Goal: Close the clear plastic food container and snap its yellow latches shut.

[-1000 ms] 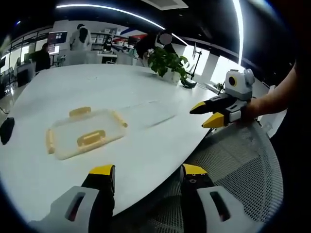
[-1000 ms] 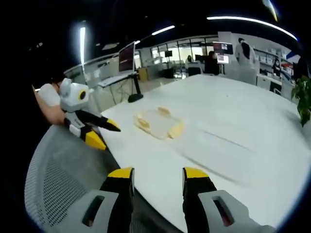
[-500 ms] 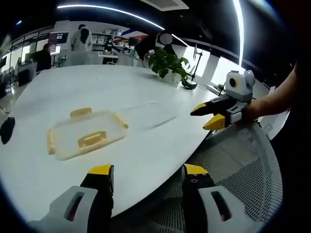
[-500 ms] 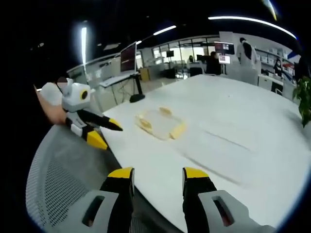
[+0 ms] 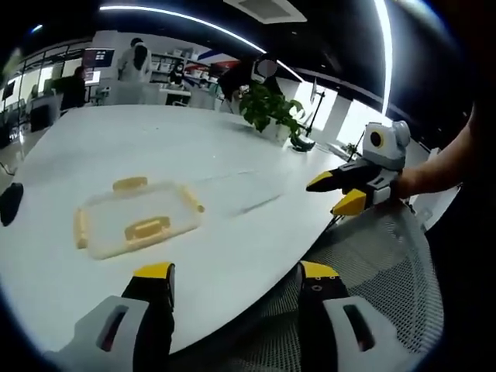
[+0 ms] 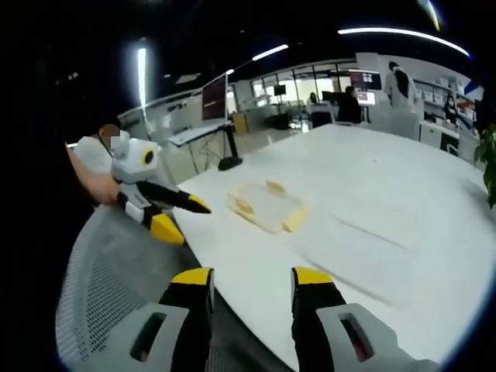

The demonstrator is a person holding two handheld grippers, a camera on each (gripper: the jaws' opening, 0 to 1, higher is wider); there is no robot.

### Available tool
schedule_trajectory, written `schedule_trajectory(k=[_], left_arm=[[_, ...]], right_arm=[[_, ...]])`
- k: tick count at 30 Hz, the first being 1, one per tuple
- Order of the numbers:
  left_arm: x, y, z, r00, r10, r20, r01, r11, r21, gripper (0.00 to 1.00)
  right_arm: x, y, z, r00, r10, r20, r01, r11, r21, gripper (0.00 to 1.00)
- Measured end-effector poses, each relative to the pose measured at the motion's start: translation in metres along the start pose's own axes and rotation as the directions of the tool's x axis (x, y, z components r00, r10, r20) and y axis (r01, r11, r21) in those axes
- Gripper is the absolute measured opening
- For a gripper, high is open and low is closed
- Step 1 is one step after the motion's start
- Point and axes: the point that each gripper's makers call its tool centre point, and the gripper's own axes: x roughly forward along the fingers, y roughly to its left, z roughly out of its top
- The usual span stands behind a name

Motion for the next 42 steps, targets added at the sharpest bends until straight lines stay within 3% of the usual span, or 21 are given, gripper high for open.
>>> schedule_trajectory(k=[4, 6, 9, 14, 26, 42], left_arm=[[-0.001, -0.001, 0.006, 0.999, -0.015, 0.035, 0.016, 0.999, -0.051, 0.76], [-0.001, 0.000, 0.004, 1.000, -0.014, 0.017, 0.015, 0.999, -0.052, 0.75], [-0.001, -0.001, 0.007, 1.000, -0.017, 0.023, 0.018, 0.999, -0.048, 0.76], [-0.001, 0.000, 0.012, 0.999, -0.022, 0.023, 0.023, 0.999, -0.024, 0.75], [-0.003, 0.016, 0.027, 0.999, 0.002, 0.047, 0.000, 1.000, -0.027, 0.72], [-0.012, 0.035, 0.028, 0.998, 0.038, 0.043, -0.038, 0.999, -0.022, 0.70]], right_arm=[[-0.002, 0.000, 0.008, 0.999, 0.011, 0.039, -0.012, 1.000, 0.008, 0.40], [0.000, -0.004, 0.013, 0.998, 0.009, 0.070, -0.014, 0.997, 0.075, 0.45], [0.002, -0.005, 0.021, 0.996, -0.003, 0.087, -0.002, 0.998, 0.062, 0.48], [0.009, -0.009, 0.038, 0.988, -0.021, 0.154, 0.004, 0.994, 0.109, 0.50], [0.020, -0.004, 0.049, 0.985, 0.011, 0.173, -0.028, 0.995, 0.097, 0.48], [0.035, 0.000, 0.070, 0.978, 0.046, 0.205, -0.060, 0.996, 0.061, 0.47]])
